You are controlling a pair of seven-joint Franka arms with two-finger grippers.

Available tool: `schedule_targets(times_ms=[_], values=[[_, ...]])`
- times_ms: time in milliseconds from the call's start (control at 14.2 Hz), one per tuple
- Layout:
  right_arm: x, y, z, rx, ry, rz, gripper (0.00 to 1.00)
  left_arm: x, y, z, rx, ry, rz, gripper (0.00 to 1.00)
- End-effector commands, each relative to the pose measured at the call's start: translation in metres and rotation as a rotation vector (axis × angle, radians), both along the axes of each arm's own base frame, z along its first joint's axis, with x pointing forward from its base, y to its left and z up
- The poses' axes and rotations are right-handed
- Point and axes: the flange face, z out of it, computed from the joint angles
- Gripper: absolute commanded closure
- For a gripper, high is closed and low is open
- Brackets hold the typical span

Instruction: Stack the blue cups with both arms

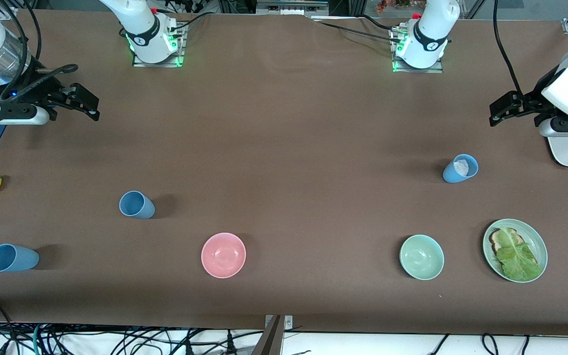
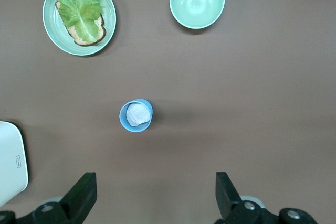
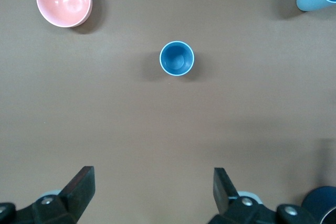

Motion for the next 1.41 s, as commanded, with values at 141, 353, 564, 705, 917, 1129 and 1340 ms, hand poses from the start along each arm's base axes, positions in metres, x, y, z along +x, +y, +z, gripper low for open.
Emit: schedule_targets(times_ms=[141,353,564,705,917,1129,1340], values=[[-0.0033,-0.0003,0.0024,0.004,0.008,-0.01,0.0,0.0026,-0.0003,0.0065,0.02,-0.011,-0.007,0.0],[-0.0022,0.0027,0.0028,0.0,0.006,-0.002,0.0,0.0025,-0.0011,0.0065,0.02,-0.011,-0.008,0.0],[-0.0036,0.0028,0.002,0.001,0.011,-0.001,0.0,0.003,-0.0003,0.0056,0.02,-0.009,-0.007,0.0],[-0.0041,0.0027,0.0021,0.0,0.011,-0.002,0.0,0.0029,-0.002,0.0056,0.02,-0.009,-0.011,0.0],[-0.0048,0.0018,-0.0001,-0.001,0.017,-0.002,0.0,0.003,-0.0003,0.0056,0.02,-0.009,-0.008,0.0],[-0.0049,0.0018,-0.0009,-0.001,0.018,-0.002,0.0,0.003,-0.0012,0.0056,0.02,-0.009,-0.01,0.0],[-0.0044,0.0018,-0.0017,-0.001,0.02,-0.002,0.0,0.0031,0.0003,0.0056,0.018,-0.009,-0.013,0.0]])
